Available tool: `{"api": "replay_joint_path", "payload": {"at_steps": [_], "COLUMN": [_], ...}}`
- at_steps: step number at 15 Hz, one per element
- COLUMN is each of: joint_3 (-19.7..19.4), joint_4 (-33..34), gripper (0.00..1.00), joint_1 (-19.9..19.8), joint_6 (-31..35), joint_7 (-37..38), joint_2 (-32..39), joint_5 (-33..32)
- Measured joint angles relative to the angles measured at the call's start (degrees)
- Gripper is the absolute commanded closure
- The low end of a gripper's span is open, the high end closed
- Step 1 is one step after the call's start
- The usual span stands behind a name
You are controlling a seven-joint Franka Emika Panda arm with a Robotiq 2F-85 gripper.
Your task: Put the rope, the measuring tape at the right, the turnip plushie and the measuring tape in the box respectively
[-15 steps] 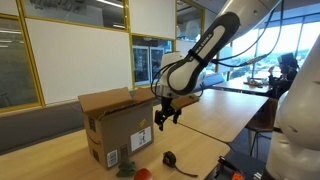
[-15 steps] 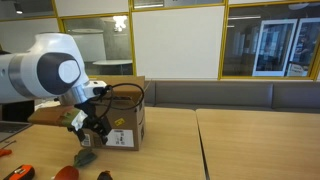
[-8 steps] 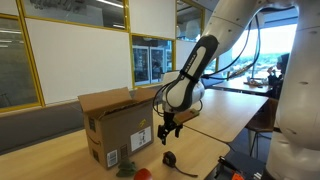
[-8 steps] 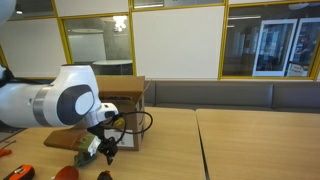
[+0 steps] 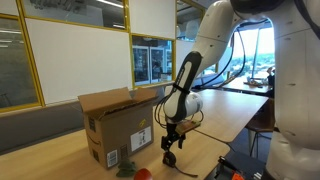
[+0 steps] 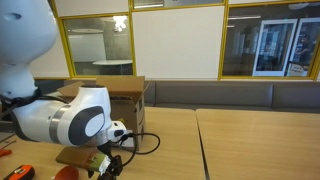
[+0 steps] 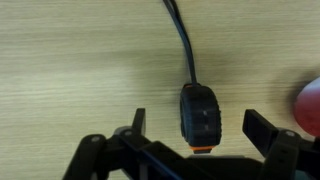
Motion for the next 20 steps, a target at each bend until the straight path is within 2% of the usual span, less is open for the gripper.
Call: {"api": "replay_joint_path", "payload": {"at_steps": [7, 8, 9, 16, 17, 20], "joint_3": [1.97, 2.3, 2.56, 4.05, 4.16, 4.14], "joint_4": [4.41, 5.05, 5.56, 7.58, 7.67, 7.79], "gripper": [0.0, 0.23, 0.25, 0.8, 0.82, 0.79], "joint_1": [-2.46, -2.92, -3.28, -4.84, -4.91, -4.95], "joint_6": [0.6, 0.6, 0.6, 0.6, 0.61, 0.61], "joint_7": [-4.12, -4.49, -4.78, -6.21, -6.25, -6.23], "joint_2": [6.33, 7.13, 7.8, 11.56, 11.79, 11.83], "joint_5": [4.41, 4.7, 4.85, 5.12, 5.12, 5.12]}}
